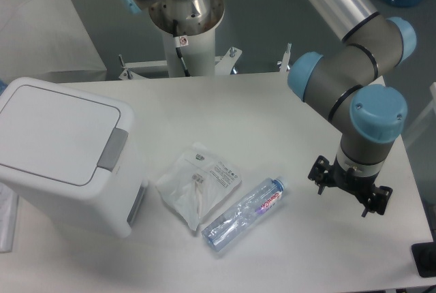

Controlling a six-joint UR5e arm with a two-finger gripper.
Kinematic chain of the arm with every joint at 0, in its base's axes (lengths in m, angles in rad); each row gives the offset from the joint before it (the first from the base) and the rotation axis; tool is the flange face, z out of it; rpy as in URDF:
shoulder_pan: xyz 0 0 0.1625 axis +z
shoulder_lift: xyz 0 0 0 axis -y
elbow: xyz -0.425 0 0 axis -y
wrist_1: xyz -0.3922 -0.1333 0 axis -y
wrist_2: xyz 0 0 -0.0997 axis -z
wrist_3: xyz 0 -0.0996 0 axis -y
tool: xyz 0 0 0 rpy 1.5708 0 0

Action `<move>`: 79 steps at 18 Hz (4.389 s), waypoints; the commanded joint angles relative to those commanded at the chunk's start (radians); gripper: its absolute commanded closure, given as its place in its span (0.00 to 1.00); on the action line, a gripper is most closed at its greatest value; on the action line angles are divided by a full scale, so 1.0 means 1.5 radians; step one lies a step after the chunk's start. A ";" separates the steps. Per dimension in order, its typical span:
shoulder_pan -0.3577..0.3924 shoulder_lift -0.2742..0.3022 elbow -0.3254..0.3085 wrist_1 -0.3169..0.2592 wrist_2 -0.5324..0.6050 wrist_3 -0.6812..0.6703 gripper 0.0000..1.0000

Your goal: Open the trash can

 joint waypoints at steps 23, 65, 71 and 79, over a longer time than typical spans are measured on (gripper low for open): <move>-0.081 0.031 -0.020 -0.014 -0.175 -0.264 0.00; -0.141 0.263 -0.259 0.058 -0.502 -0.391 0.00; -0.140 0.260 -0.235 0.059 -0.512 -0.466 0.00; -0.063 0.218 -0.172 0.083 -0.505 -0.499 0.00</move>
